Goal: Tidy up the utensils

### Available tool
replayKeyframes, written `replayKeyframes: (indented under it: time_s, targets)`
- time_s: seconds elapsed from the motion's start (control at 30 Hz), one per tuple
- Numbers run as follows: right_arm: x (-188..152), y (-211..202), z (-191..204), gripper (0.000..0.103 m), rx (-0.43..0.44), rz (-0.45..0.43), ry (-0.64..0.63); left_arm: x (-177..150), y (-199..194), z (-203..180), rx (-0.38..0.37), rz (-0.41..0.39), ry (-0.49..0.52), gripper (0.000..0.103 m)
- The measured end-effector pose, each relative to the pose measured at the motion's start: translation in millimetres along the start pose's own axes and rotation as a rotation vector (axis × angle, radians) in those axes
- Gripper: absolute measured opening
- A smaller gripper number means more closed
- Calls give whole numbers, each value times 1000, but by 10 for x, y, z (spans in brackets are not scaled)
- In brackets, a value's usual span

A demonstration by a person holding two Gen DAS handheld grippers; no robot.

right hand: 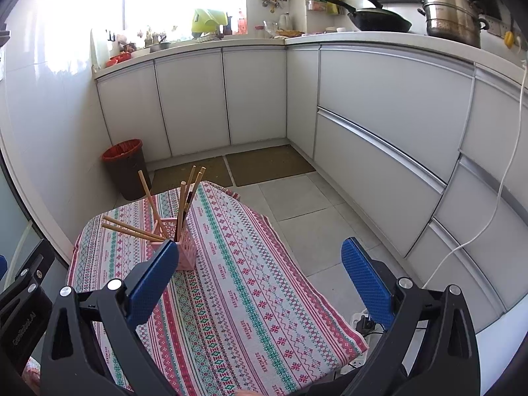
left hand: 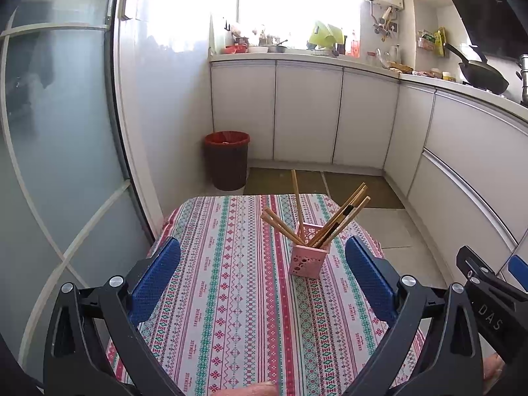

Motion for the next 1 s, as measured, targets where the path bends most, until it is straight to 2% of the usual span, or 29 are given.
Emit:
replayKeyframes:
  time_s: [0.73,1.0]
  targets:
    - [-47,38,10,96,9,19,7,-44,59,-10,-8,20,0,96]
    - [-71,63,22,96,19,33,14,-39,72,-7,17,13,10,96]
Point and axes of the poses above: each gripper's, at about its wrist camera, not at the fingertips, and y roughly the way its jaws point, z to its left, x to its top, the point moved 10 cm from there along y, roughly the way its jaws point, and after that the axes turned 15 degrees about x, right-handed, at the moved point
